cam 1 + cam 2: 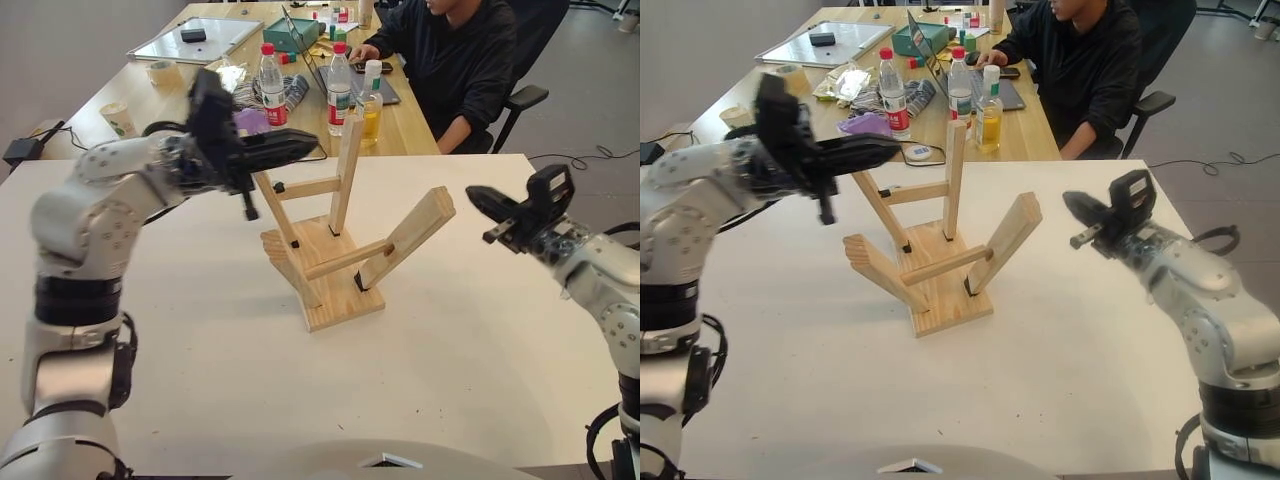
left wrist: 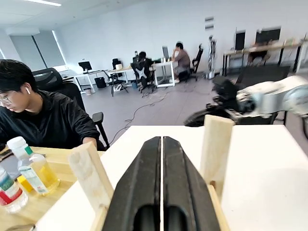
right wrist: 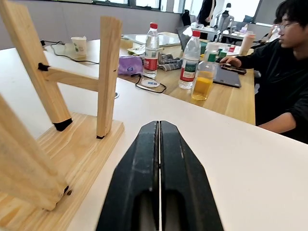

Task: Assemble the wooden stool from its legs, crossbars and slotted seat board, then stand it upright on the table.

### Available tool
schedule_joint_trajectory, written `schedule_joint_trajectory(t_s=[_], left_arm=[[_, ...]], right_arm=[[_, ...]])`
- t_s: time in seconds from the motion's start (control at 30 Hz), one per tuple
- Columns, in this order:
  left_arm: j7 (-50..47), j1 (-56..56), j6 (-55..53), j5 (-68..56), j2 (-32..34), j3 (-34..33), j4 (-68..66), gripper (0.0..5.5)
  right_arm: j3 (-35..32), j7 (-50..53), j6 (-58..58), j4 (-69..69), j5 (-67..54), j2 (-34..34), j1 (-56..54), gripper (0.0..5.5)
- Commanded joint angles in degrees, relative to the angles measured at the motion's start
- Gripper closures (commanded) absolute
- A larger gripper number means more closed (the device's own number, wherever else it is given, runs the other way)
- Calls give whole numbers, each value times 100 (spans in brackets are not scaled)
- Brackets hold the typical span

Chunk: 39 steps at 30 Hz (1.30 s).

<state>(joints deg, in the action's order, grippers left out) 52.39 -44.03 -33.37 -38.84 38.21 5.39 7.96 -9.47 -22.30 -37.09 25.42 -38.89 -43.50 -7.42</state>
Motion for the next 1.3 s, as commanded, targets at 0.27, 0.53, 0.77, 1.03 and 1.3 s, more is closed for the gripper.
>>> schedule_joint_trajectory(t_s=[0.27, 0.53, 0.77, 1.03, 1.3], left_arm=[[2443, -1377, 2329, 3032, -148, 2348, -1994, 550], [3573, -1945, 3483, 3818, -970, 2888, -3472, 550], [3885, -1900, 3669, 4033, -1303, 2868, -3657, 550], [4003, -1696, 3461, 3935, -1349, 2928, -3219, 550], [3999, -1712, 3155, 3625, -1344, 2808, -2916, 550]], right_arm=[[631, 354, -658, 996, 191, 607, 320, 444], [886, 549, -782, 1130, 445, 844, 258, 444], [957, 644, -905, 1250, 506, 981, 236, 444], [958, 696, -1010, 1371, 537, 1083, 222, 444], [770, 636, -1049, 1278, 653, 918, 235, 444]])
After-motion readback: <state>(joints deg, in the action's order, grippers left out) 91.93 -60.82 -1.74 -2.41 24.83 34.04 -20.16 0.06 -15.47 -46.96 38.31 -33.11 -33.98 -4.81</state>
